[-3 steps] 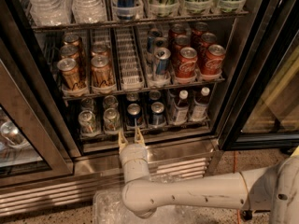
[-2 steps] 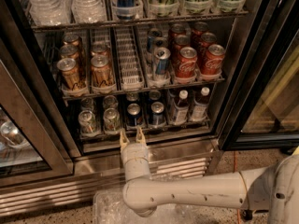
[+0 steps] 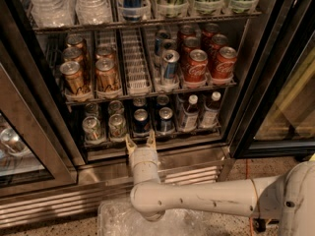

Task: Pick pepsi can from bottom shelf of fridge

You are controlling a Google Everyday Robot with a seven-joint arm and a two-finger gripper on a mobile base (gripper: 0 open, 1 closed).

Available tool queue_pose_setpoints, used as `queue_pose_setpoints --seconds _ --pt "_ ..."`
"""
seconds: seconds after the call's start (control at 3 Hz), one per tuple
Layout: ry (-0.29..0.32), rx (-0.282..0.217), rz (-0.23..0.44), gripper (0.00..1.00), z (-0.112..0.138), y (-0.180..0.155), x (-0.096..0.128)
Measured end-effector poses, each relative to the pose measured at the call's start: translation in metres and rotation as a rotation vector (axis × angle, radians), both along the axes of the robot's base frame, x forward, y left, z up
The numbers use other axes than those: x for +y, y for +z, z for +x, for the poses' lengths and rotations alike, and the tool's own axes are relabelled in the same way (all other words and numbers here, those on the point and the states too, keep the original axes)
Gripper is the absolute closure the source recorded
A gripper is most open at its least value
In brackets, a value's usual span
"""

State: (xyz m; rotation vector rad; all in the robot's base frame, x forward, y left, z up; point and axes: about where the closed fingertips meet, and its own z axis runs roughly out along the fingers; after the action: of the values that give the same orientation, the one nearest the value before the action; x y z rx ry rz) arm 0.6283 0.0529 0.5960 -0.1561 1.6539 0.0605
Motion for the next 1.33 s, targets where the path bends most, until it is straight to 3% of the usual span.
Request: queue_pose_setpoints --seconds 1.33 --pt "-0.021 -0.036 -0.004 0.39 0.041 0.003 -0.011"
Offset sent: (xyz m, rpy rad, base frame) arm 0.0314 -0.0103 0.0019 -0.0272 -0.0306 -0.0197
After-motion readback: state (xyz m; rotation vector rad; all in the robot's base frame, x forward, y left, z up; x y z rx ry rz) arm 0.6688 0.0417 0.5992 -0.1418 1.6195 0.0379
